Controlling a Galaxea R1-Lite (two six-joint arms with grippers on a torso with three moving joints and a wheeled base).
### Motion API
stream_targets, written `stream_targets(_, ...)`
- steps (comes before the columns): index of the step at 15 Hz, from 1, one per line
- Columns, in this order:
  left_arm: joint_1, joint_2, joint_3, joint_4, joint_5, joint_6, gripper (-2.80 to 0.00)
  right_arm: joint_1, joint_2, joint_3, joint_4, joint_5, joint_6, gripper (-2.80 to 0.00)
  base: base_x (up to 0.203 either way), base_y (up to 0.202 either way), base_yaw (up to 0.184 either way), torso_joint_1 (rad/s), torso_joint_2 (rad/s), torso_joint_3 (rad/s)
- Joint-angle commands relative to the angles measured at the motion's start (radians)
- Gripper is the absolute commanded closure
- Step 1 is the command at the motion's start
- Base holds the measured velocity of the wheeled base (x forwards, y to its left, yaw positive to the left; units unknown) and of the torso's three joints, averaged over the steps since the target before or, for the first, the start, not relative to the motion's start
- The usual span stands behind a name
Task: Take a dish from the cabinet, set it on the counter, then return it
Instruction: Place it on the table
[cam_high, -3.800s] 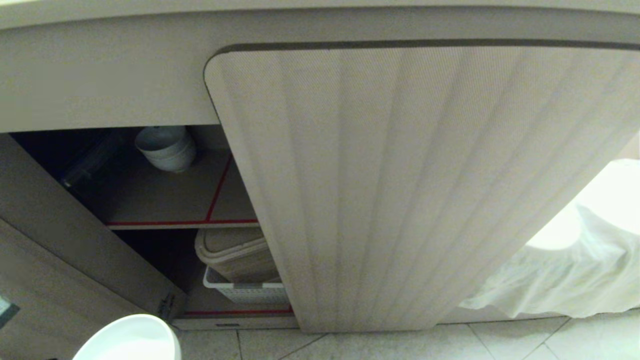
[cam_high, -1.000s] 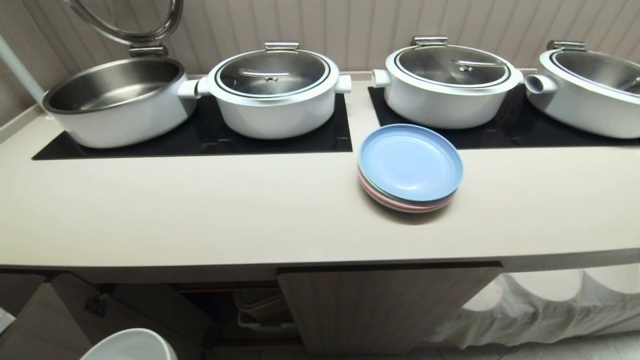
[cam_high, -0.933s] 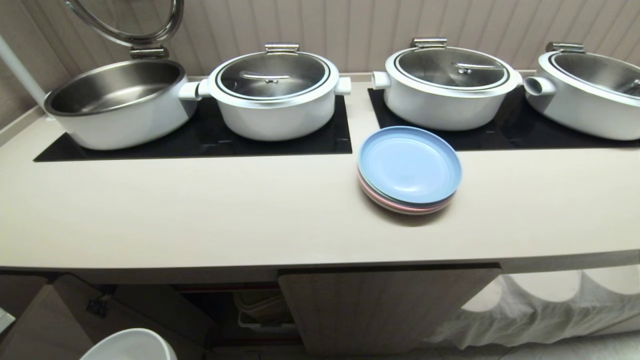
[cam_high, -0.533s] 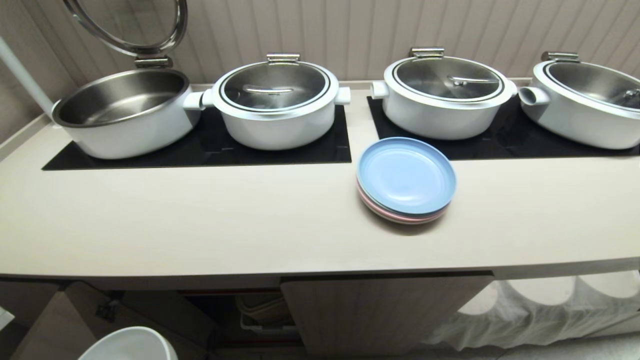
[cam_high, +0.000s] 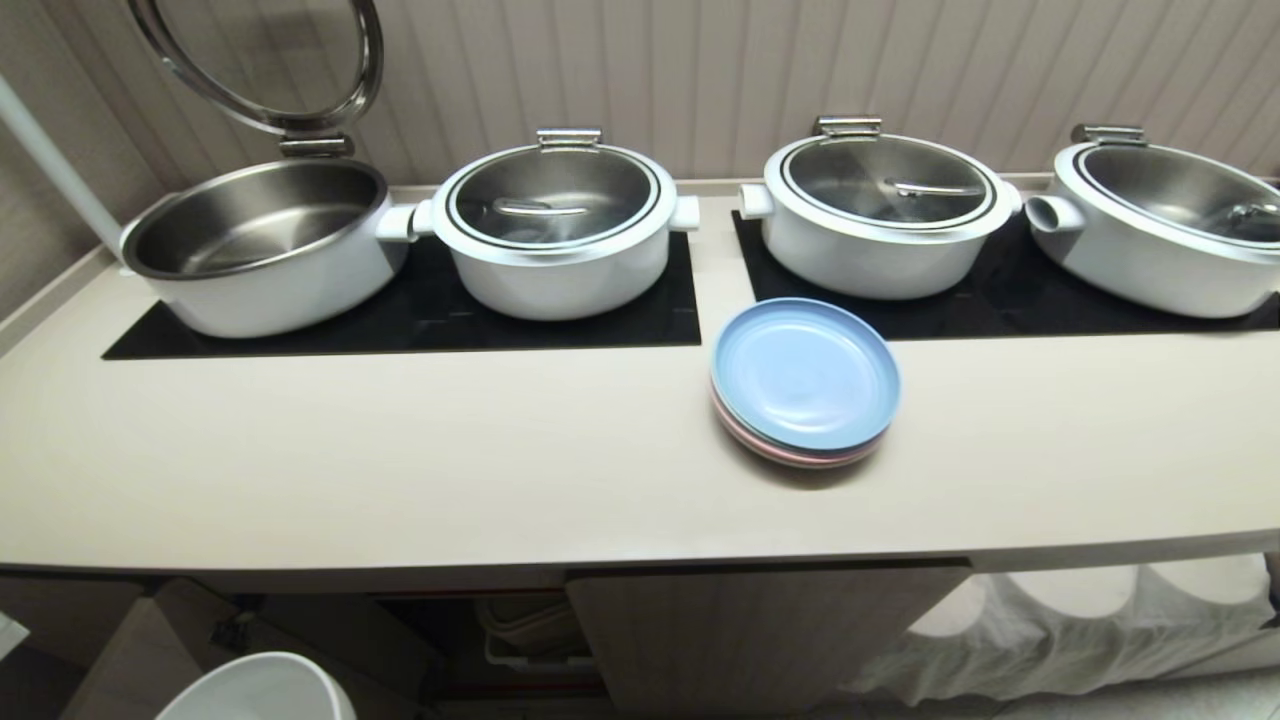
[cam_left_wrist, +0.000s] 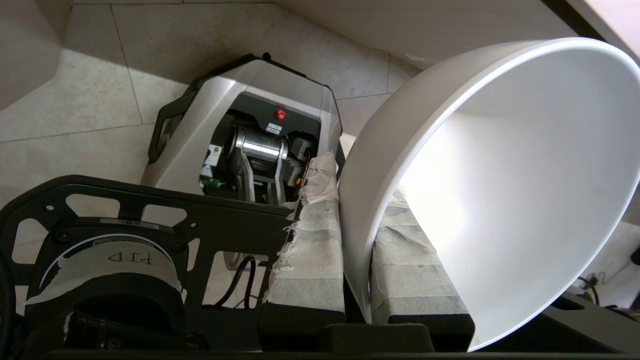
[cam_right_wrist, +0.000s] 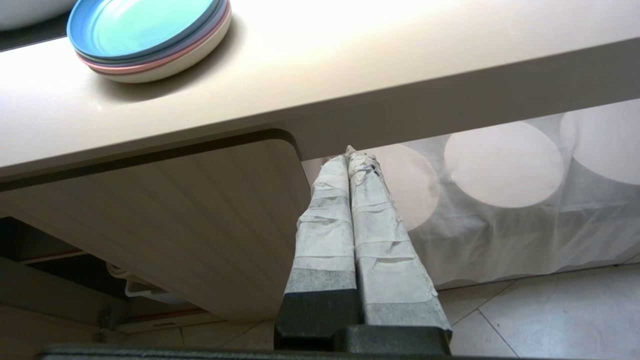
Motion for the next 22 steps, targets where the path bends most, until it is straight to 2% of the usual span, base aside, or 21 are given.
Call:
stream_targets(1,0.0,0.004,0.0,0.003,0.0,-0.004,0.0,0.0,0.001,0.0,-0.001,0.0,0.001,0.0,0.0,0.0,0.0,0.146,-0.31,-0.154)
stream_targets(8,-0.001,0.004,-0.001,0.004,0.0,-0.004,0.0,0.0,0.001,0.0,-0.001,0.0,0.001,0.0,0.0,0.0,0.0,0.101,-0.21,-0.104)
stream_targets(12,-0.012,0.012,-0.009,0.002,0.001,-0.002,0.0,0.0,0.001,0.0,-0.001,0.0,0.003,0.0,0.0,0.0,0.0,0.0,0.0,0.0)
stream_targets(20,-0.013,0.126,-0.074,-0.008,0.005,0.003,0.0,0.0,0.001,0.0,-0.001,0.0,0.003,0.0,0.0,0.0,0.0,0.0,0.0,0.0)
stream_targets(22,-0.01,0.168,-0.085,-0.009,0.008,0.037,0.0,0.0,0.001,0.0,-0.001,0.0,0.003,0.0,0.0,0.0,0.0,0.0,0.0,0.0)
